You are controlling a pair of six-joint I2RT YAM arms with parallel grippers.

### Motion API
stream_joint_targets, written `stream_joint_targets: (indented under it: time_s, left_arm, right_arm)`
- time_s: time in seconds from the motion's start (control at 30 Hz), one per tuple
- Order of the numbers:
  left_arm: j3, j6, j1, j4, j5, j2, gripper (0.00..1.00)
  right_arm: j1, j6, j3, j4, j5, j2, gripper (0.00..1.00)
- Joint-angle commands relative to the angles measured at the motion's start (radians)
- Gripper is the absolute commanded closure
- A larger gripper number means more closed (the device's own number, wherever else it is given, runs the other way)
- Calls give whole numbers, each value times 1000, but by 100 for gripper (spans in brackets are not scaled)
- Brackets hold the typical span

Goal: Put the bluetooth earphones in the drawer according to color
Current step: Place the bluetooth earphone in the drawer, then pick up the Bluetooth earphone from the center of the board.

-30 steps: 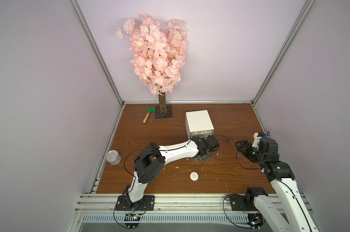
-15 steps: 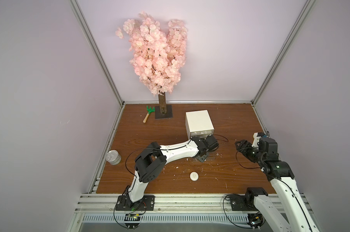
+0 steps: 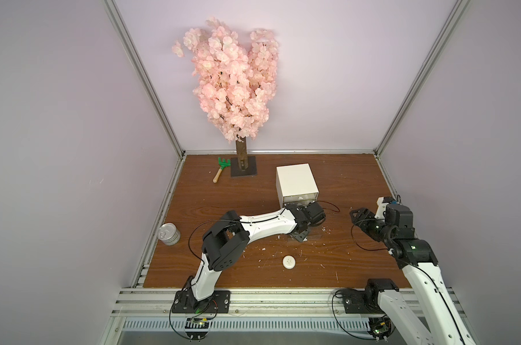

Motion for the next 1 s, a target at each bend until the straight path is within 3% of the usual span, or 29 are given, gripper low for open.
stream_joint_targets:
  time_s: [0.0,0.27,0.47,0.73,0.97]
  left_arm:
    - [8,16,6,-29,1,5,37]
    - [30,24,8,-38,-35,-82,35]
    - [3,8,17,-55,-121,-319,35]
    - [-270,-28,182,-50,-66,-668,35]
    - [-479,-53,224,-49,20,-808,34]
  right_arm:
    - [-5,-11,5,25,7,4,30]
    - [-6,-12,24,12,0,-2,30]
    - [-7,-32,63,-31,1,-4,30]
    - [-8,-36,28,-37,-36,-26,30]
    - [-6,-38,-16,-14,-100,-39,33]
